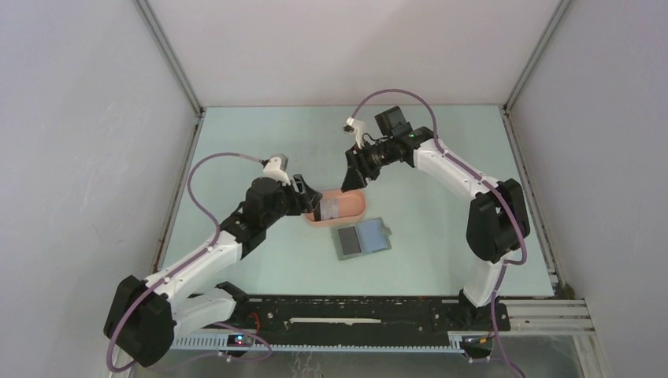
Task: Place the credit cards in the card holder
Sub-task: Move the storage box to the center of the board.
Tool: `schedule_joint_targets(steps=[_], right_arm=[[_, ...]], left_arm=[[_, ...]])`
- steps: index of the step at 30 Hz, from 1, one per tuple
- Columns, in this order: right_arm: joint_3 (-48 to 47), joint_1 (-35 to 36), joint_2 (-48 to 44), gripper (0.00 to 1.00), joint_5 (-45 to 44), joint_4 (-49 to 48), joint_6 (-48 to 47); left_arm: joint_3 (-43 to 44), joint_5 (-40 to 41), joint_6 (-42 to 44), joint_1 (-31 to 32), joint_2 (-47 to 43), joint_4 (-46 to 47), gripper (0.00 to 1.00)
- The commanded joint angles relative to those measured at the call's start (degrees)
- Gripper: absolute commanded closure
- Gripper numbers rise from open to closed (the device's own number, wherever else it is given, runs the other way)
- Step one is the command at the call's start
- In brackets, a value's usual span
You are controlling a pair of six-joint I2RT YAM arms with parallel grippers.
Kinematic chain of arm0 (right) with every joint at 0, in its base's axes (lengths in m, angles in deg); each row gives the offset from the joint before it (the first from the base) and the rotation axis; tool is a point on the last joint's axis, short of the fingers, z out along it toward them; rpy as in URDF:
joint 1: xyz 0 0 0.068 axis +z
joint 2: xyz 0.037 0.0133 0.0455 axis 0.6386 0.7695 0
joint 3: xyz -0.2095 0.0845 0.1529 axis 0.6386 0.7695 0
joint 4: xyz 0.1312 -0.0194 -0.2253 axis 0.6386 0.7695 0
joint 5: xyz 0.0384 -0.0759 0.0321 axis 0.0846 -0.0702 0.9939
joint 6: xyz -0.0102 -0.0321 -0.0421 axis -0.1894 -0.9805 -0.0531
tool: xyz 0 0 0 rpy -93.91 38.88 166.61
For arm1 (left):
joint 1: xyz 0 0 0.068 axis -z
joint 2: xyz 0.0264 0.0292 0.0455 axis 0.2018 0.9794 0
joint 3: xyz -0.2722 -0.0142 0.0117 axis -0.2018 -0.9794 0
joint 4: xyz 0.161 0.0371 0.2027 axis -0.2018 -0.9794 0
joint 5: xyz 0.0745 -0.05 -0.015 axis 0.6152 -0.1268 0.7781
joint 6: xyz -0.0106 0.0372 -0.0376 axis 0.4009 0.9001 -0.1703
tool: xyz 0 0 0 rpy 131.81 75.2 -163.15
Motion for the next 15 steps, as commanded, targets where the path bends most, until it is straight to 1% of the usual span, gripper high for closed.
schedule_joint_targets(steps=[1, 6, 9, 12, 15], right_arm=[[1.3, -2.2, -3.2, 0.36, 0.2, -2.1, -0.7], [1.6, -4.1, -2.8, 0.36, 0.2, -2.3, -0.7], [1.7, -4.6, -2.1, 0.36, -0.8, -2.3, -0.7], [1.6, -5.1, -0.7, 0.36, -2.5, -2.3, -1.2], [1.2, -5.5, 0.9, 0.36, -5.4, -1.9, -2.3]], left_arm=[[7.7, 1.5, 1.4, 3.0, 4.7, -4.4, 0.34], [14.9, 13.4, 2.3, 8.7, 12.4, -11.2, 0.33], [18.5, 19.9, 1.4, 11.2, 17.1, -14.4, 0.33], [19.8, 23.2, 0.6, 12.6, 20.1, -14.8, 0.33], [19.6, 25.0, 0.1, 13.4, 20.7, -14.0, 0.33]])
